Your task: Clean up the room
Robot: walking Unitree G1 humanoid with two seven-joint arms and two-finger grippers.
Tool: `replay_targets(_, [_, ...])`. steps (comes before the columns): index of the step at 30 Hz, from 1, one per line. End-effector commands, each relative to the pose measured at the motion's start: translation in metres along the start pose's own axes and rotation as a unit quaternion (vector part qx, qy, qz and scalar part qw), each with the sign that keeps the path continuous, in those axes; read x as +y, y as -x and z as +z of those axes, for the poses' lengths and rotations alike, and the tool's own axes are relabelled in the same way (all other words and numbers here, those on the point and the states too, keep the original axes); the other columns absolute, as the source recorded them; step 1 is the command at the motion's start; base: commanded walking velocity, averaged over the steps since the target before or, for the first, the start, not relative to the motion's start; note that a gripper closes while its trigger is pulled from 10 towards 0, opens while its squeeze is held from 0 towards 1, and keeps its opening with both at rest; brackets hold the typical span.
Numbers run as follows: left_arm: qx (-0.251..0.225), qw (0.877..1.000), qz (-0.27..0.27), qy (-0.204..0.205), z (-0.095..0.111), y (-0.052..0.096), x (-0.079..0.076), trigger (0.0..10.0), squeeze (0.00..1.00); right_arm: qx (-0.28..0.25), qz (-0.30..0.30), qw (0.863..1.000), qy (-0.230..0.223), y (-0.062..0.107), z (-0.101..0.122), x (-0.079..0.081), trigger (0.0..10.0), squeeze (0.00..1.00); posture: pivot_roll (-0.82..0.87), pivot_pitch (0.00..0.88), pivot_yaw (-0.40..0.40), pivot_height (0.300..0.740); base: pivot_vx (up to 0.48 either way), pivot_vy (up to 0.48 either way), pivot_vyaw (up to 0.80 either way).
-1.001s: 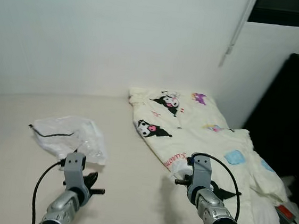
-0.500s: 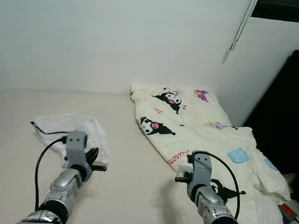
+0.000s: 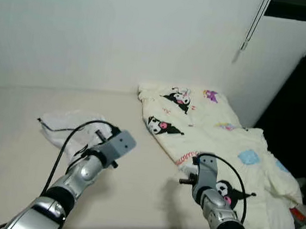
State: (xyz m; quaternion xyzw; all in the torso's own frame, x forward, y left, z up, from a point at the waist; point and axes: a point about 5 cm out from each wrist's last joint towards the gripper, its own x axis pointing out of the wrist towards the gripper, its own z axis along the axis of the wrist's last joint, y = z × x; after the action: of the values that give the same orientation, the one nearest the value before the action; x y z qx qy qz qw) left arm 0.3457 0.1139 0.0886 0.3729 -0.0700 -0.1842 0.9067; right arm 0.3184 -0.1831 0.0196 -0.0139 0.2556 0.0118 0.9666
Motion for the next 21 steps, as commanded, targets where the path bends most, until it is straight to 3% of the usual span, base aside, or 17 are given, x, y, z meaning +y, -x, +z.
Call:
replay_targets(1, [0.005,0.999,-0.01,-0.034,-0.001,-0.001,0.001,10.0,1.0,0.003,-0.002,1.0,-0.002,0.001,-0.004,-0.001,10.0,0.0,-0.06,0.0,-0.04,0.62,0.0,0.0,0.0])
replay_targets(8, [-0.002,0.995,-0.009,-0.1,0.007,-0.009,-0.003,10.0,1.0,0.005,-0.003,1.0,-0.002,0.002,-0.007,-0.002,10.0,0.0,-0.06,0.0,-0.038,0.595,0.0,0.0,0.0])
replay_targets(9, [-0.006,0.993,-0.009,-0.117,0.008,-0.01,-0.004,10.0,0.0,0.005,-0.003,1.0,-0.003,0.002,-0.008,-0.002,10.0,0.0,-0.07,0.0,-0.035,0.59,0.0,0.0,0.0])
replay_targets(21, [-0.023,0.978,0.006,-0.209,0.018,-0.02,0.003,10.0,0.0,0.003,-0.005,1.0,-0.013,0.006,-0.016,-0.001,10.0,0.0,-0.07,0.003,-0.018,0.53,0.0,0.0,0.0])
